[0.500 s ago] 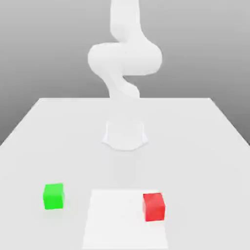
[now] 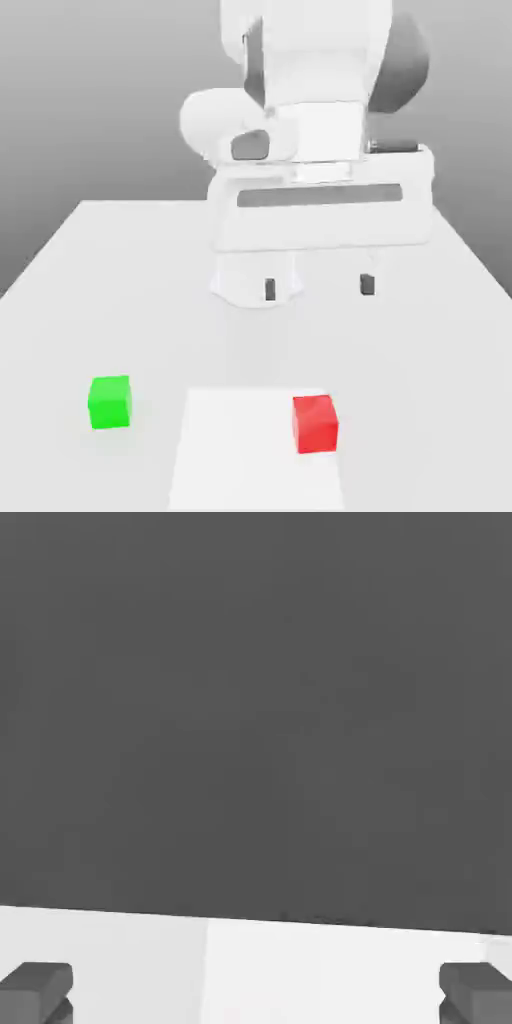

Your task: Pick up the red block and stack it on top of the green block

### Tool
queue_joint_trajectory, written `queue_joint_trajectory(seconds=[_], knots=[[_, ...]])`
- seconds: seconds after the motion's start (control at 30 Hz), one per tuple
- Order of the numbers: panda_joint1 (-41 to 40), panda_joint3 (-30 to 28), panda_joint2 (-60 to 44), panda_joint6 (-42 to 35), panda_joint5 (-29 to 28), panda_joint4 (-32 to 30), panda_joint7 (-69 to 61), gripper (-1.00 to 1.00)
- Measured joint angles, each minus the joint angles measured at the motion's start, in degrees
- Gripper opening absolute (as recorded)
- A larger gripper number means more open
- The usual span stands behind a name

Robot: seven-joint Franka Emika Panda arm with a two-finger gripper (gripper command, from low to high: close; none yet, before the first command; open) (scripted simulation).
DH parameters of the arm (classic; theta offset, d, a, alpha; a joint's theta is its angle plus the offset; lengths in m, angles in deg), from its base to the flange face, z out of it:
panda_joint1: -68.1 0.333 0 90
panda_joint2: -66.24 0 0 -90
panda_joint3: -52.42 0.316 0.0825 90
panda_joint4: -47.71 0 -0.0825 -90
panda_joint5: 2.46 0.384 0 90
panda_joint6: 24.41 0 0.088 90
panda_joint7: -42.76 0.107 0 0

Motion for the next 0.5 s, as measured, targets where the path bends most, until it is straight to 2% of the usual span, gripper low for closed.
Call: queue_joint_trajectory(seconds=[0.17, 0.37, 0.4, 0.5], knots=[[1.45, 0.84, -10.41, 5.88, -1.96, -4.96, 2.34, 0.00], [2.88, -1.25, -22.89, 15.96, -5.24, -4.24, 4.90, 0.00], [3.14, -1.59, -24.32, 17.18, -5.55, -4.04, 5.15, -1.00], [3.13, -1.58, -24.32, 17.19, -5.60, -4.04, 5.19, -1.00]])
